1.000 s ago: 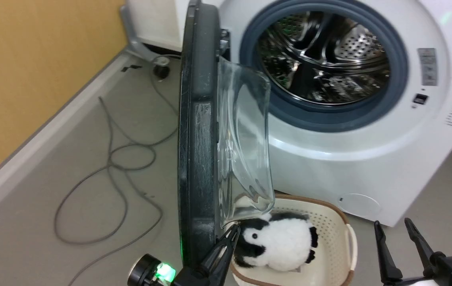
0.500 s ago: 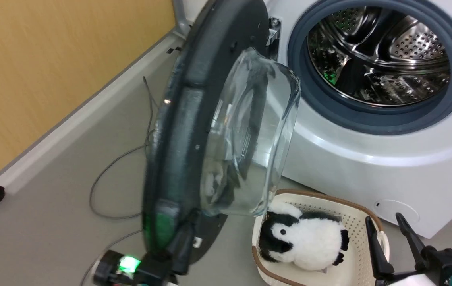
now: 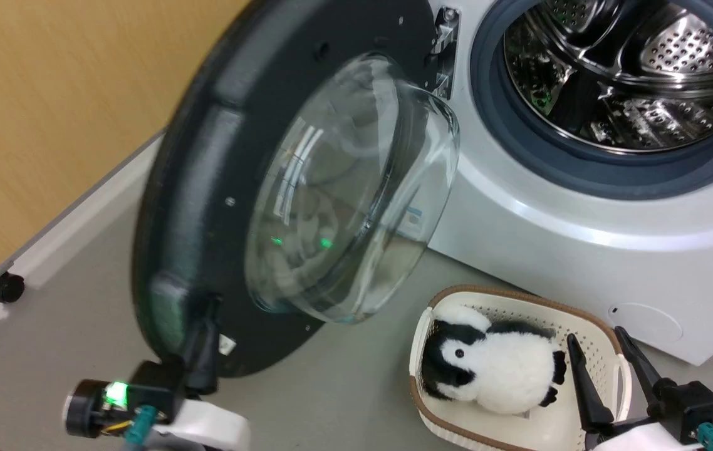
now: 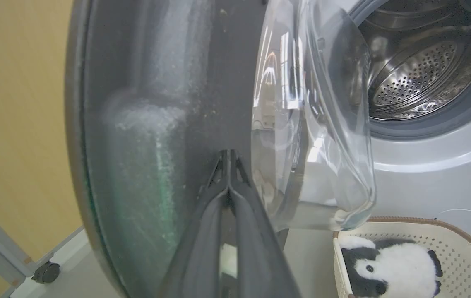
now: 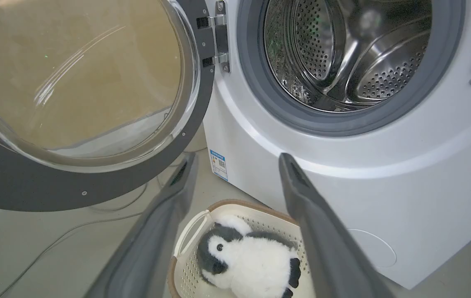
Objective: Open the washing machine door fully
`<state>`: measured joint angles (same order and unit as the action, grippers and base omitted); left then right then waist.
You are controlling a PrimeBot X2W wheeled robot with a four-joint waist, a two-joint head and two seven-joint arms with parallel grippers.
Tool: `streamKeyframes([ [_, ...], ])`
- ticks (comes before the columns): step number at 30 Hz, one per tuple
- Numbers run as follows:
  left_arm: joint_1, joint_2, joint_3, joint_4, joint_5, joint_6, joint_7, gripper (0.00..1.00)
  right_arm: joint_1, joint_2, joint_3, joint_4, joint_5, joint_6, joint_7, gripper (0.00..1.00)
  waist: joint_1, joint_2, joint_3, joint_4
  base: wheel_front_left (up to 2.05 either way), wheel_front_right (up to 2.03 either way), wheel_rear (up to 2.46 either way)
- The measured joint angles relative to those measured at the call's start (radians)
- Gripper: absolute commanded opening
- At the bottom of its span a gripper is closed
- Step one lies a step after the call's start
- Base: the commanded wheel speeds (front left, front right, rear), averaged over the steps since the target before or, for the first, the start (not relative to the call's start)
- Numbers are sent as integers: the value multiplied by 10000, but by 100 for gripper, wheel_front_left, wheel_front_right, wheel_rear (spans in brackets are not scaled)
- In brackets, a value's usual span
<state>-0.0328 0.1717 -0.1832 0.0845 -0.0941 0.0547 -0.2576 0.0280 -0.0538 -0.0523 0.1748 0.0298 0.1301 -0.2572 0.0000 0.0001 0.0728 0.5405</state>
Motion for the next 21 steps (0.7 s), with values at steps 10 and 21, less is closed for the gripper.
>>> streamKeyframes([
  [10,-1022,-213,1758,1154,-587,-50,2,0,-169,2,-257,-178,-403,0,0,100,0,0,707,47,0,0,0],
  [21,-2243,-393,3536,2065,-738,-290,2,0,-692,-25,-309,-278,-945,0,0,100,0,-1,1703,-248,0,0,0],
])
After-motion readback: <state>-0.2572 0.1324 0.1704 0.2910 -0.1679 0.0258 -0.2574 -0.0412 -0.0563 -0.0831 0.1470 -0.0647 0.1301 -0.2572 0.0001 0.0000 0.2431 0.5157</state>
